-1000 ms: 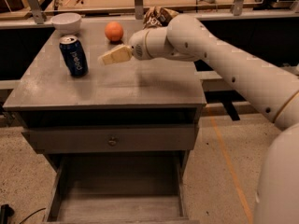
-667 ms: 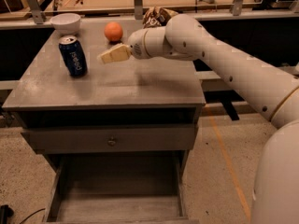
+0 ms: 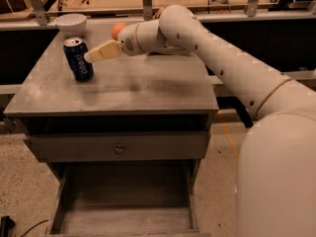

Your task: Place pepsi can into middle drawer

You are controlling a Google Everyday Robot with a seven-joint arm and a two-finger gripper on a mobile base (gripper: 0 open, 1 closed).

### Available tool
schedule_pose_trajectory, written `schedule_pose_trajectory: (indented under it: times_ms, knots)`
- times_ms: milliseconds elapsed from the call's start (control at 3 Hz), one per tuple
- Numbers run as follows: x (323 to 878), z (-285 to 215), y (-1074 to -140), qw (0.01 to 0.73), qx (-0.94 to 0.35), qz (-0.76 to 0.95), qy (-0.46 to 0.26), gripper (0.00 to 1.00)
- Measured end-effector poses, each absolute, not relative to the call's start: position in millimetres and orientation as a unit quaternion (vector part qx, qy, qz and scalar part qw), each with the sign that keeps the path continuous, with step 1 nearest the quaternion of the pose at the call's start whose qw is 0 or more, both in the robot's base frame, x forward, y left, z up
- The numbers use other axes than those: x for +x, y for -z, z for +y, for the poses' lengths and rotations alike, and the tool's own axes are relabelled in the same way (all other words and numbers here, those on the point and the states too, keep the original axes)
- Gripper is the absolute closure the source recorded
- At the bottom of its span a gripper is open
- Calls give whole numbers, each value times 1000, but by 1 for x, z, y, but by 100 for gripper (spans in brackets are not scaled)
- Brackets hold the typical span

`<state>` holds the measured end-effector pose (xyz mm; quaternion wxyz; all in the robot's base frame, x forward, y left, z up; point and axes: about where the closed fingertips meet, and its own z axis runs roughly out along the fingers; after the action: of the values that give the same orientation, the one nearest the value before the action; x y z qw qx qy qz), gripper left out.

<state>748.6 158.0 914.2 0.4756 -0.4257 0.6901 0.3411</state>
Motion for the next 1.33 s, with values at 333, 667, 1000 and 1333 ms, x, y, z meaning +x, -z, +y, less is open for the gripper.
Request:
schedule_pose_trajectory:
  times_ms: [333,667,1000,1333]
  knots:
    - [749,184,-912,446,-444,685,-367,0]
    - [741,215,-907,406,-472,671,-403,2]
    - [730,238,-904,382,-492,657,-425,24]
    - [722,250,-900,366,-512,654,-421,47]
